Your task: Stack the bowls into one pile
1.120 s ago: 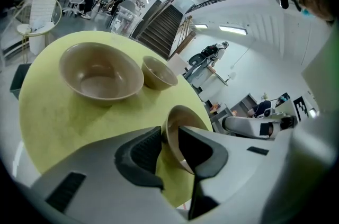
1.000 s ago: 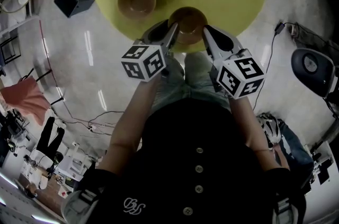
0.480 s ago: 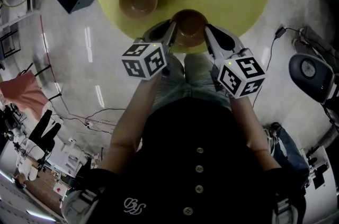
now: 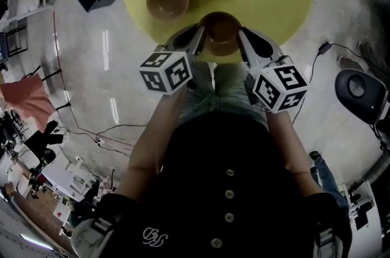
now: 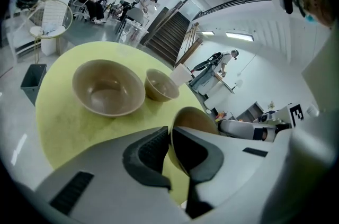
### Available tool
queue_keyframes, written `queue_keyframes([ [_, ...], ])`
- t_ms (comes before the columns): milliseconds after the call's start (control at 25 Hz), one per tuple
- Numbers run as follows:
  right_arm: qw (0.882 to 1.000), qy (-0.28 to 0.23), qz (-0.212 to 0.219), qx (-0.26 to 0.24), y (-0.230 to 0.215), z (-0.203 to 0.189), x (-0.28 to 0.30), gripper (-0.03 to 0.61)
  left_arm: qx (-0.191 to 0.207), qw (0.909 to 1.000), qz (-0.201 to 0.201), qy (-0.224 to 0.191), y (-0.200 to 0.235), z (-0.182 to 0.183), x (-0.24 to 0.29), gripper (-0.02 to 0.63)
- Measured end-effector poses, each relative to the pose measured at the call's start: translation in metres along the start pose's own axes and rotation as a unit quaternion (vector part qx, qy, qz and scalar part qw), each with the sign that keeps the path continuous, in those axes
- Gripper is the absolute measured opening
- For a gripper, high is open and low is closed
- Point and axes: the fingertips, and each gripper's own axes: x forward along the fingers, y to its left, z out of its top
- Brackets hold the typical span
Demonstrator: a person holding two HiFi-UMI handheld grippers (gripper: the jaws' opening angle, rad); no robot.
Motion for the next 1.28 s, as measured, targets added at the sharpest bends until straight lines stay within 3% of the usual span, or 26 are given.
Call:
queue_keyframes([
  [680, 0.999, -0.031, -0.018, -0.009, 0.035, 0.027, 0.027, 0.005, 0.018, 0.9988, -0.003, -0.045, 0.035, 0.065, -0.044, 0.032],
  [1280, 0.999, -0.042, -0.026, -0.012, 0.054, 0.051, 0.075, 0.005, 0.049, 0.9978, 0.006, -0.043, 0.083, 0.112, -0.047, 0.034],
])
